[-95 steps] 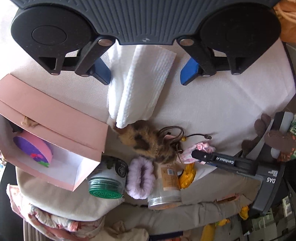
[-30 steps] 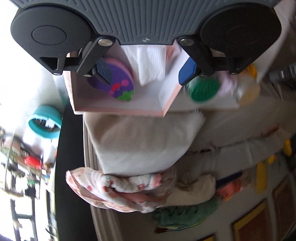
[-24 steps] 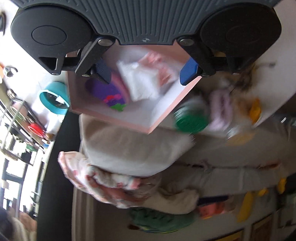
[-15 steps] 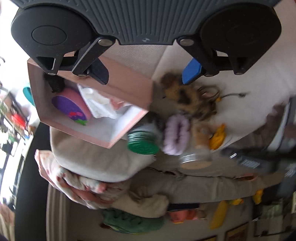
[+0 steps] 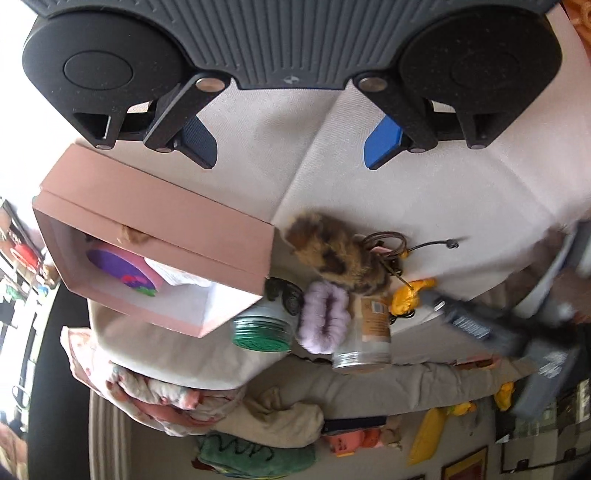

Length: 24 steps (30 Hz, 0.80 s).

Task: Organize soft objects
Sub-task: 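Withdraw both tools from the box back toward the table items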

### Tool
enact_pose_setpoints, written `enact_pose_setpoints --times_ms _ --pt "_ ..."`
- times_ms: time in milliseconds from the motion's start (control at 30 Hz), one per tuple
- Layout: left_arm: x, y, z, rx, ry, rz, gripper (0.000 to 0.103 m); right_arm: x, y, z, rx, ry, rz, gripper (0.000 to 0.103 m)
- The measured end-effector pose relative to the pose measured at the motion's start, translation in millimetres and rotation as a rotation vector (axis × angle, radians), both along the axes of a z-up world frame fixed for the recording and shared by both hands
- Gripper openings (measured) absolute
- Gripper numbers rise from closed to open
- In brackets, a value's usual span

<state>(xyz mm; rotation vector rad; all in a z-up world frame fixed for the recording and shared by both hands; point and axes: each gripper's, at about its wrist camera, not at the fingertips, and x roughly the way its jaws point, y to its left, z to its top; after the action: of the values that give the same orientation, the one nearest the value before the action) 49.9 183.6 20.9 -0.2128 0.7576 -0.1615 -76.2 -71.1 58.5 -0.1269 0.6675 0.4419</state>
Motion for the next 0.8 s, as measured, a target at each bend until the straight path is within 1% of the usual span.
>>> enact_pose_setpoints --times_ms 67,133,200,267,367,433,533,700,800 --pt "-15.4 -1.7 1.8 -0.021 0.020 -0.031 0.016 -1.2 -1.4 0.8 0.003 -0.003 -0.012 0.087" --pt "-29.5 -2.6 6.5 -0.044 0.016 -0.054 0.016 -2.5 -2.1 0.4 0.002 0.000 -0.019 0.087" --pt "-42.2 -1.5 14.1 -0.071 -0.016 -0.056 0.016 -3.5 -3.0 0.6 0.006 0.005 -0.027 0.087" --pt "-51.3 0.2 24.4 -0.105 -0.069 -0.040 0.016 -4.2 -4.2 0.1 0.016 0.015 -0.030 0.087" --pt "-52.6 -4.2 38.8 -0.134 -0.142 -0.035 0.016 -3.8 -4.2 -1.4 0.017 0.026 -0.037 0.087" --pt "-46.9 -12.0 41.5 -0.114 -0.157 -0.038 0.016 -2.0 -5.6 -2.3 0.023 0.035 -0.049 0.087" --pt "-30.5 -31.5 34.4 -0.051 -0.144 -0.046 0.016 1.1 -9.0 -4.0 0.039 0.053 -0.067 0.087" --pt "-0.5 -65.8 4.9 -0.004 -0.106 -0.118 0.016 6.0 -14.5 -6.5 0.067 0.080 -0.090 0.087" --pt "11.0 -78.3 -10.3 0.018 -0.084 -0.145 0.016 7.1 -16.4 -7.0 0.079 0.089 -0.102 0.087"
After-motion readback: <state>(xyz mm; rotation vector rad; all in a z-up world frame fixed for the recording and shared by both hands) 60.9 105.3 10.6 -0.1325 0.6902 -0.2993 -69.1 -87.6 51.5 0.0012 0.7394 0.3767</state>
